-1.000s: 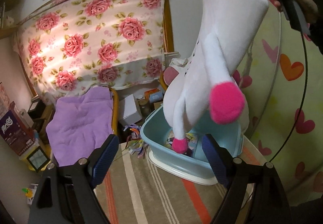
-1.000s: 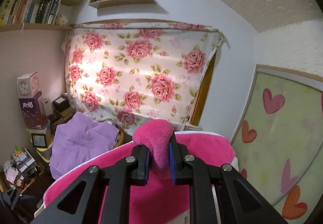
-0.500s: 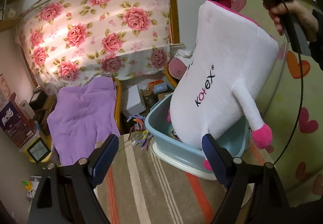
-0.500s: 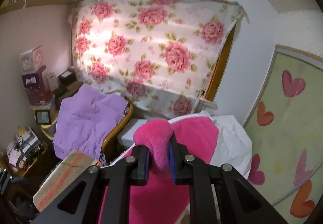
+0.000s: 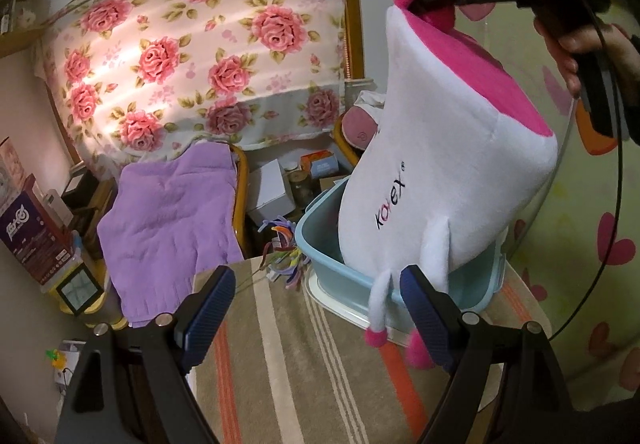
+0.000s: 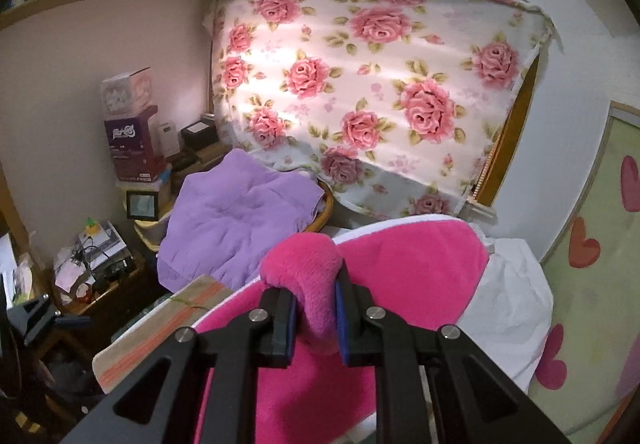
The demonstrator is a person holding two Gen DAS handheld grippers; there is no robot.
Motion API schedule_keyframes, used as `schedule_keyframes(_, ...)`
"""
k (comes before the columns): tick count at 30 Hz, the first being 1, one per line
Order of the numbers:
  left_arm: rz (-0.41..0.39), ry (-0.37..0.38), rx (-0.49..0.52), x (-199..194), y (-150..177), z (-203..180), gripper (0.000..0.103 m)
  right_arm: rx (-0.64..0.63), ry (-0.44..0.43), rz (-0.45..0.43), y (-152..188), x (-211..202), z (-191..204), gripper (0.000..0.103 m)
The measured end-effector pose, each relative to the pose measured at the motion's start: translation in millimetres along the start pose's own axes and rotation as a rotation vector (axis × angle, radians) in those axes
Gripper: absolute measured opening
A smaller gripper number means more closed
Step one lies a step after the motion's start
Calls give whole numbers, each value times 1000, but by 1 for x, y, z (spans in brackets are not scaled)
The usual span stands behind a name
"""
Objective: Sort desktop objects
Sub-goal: 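Lower the pillow into the light-blue basin with the right tool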
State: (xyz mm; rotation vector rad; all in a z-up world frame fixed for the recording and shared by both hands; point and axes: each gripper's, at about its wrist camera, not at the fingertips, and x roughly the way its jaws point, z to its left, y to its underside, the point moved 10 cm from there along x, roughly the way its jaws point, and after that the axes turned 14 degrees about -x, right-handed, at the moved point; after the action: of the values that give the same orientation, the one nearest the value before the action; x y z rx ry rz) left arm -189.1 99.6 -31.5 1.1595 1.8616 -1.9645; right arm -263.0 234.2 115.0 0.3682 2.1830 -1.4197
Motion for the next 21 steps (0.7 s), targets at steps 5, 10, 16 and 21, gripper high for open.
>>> schedule_keyframes(5,5,-7,-2,0,3,4,87,22,-39,19,22,-6,1,17)
schedule_keyframes(10,14,-7,0,1,6,4,87,-11,-51,79,55,-20,0,19)
schedule_keyframes(16,16,5,22,2,7,-5,87,5,-50,211,110,-37,-14,20)
schedule_keyframes(21,24,20,37,6,10,-14,87,-5,-3,363,169,-38,-19,21)
